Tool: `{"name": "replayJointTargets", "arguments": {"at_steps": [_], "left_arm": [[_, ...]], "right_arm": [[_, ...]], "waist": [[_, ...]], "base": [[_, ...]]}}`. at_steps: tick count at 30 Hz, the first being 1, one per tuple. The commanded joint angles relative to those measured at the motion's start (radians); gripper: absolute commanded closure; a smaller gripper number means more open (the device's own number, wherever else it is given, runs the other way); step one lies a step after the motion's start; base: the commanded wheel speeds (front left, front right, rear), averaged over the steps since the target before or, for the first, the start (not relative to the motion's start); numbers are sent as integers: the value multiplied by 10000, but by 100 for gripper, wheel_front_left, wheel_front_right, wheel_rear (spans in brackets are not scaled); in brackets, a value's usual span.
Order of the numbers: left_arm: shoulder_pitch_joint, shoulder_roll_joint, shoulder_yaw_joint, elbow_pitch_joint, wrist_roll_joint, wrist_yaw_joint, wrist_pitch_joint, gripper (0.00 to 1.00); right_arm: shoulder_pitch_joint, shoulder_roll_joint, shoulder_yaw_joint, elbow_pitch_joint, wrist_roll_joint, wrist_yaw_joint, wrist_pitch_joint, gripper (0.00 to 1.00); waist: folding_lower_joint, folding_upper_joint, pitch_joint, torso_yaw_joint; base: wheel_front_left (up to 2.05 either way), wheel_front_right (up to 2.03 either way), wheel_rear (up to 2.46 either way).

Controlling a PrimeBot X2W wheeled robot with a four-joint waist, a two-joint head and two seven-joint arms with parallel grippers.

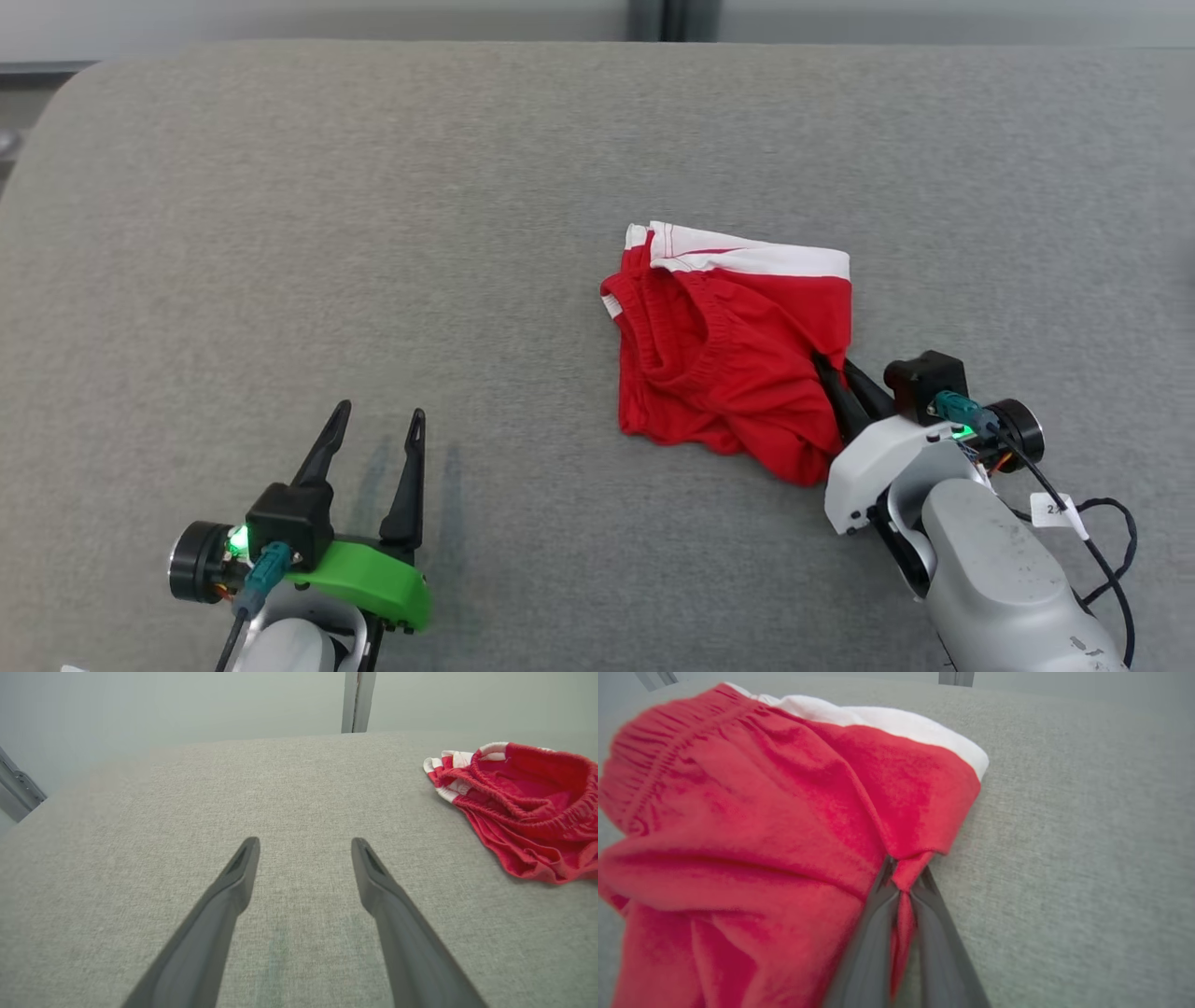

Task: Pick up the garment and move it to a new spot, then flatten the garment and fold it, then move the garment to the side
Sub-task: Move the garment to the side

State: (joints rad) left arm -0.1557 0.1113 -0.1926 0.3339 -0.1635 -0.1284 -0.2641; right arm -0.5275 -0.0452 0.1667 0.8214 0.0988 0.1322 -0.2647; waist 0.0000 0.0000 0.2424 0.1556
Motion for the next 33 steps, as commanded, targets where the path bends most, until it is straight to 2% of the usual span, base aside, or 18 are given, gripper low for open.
{"name": "replayJointTargets", "arguments": {"at_steps": [1,9,13,16,24,29,33], "left_arm": [[-150,114,-90,-79,112,-31,10,0],[-159,450,-781,-672,135,-30,10,0],[-54,695,-1145,-884,109,-28,10,0],[-4,815,-1292,-962,60,-29,10,0],[29,1173,-1671,-1033,-38,-29,10,0],[-75,1500,-1809,-1170,-111,-29,10,0],[-308,1798,-1774,-1269,-220,-29,11,0]], "right_arm": [[316,-108,-126,-68,-68,-32,14,100],[774,-73,-102,-875,197,-27,11,100],[963,-73,3,-1247,389,-27,9,100],[1094,-59,40,-1430,394,-26,11,100],[636,-73,69,-1722,-461,-27,9,100],[-433,-61,-168,-1833,-1629,-27,9,100],[-1655,-64,-907,-1933,-3132,-27,494,100]], "waist": [[0,0,-122,-2142],[0,0,233,-4836],[0,0,432,-5831],[0,0,561,-6321],[0,0,1034,-6722],[0,0,1539,-6549],[0,0,2079,-6249]], "base": [[0,0,0],[0,0,0],[0,0,0],[0,0,0],[0,0,0],[0,0,0],[0,0,0]]}}
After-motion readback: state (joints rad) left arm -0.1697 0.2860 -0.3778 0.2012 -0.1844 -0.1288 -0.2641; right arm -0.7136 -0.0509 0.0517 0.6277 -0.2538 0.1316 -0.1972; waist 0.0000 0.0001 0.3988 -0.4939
